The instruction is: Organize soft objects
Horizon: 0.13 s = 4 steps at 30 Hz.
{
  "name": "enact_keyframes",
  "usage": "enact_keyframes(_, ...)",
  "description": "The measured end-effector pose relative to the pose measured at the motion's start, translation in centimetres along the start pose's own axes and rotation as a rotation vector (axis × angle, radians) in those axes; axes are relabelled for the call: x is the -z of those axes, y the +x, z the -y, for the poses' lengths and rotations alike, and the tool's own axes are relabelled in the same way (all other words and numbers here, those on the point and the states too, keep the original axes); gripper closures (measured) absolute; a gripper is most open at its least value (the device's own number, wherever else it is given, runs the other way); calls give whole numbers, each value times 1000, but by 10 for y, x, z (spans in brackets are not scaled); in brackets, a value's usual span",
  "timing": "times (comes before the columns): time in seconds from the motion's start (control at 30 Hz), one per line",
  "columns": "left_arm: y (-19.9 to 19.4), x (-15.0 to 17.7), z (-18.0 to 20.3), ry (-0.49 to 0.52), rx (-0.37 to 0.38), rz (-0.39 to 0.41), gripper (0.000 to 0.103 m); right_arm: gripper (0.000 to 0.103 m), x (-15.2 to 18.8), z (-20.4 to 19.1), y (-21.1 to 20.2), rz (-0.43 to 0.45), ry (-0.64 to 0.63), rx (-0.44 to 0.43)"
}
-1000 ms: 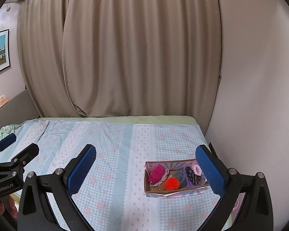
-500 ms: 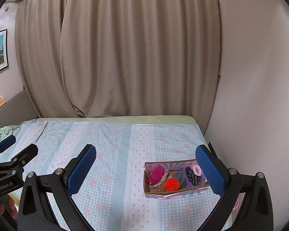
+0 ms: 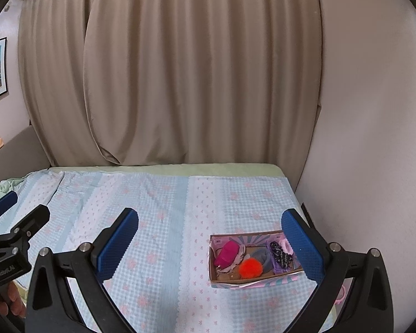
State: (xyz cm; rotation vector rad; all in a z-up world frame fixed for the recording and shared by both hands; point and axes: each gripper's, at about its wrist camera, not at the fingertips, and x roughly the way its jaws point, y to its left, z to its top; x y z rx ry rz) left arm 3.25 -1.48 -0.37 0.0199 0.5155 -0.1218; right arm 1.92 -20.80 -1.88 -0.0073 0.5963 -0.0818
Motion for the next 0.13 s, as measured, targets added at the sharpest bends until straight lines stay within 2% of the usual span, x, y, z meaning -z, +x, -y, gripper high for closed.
enact_keyframes(0.13,21,2,-3,25,-6,-21,0,0,2,-10,31,-65,2,-2)
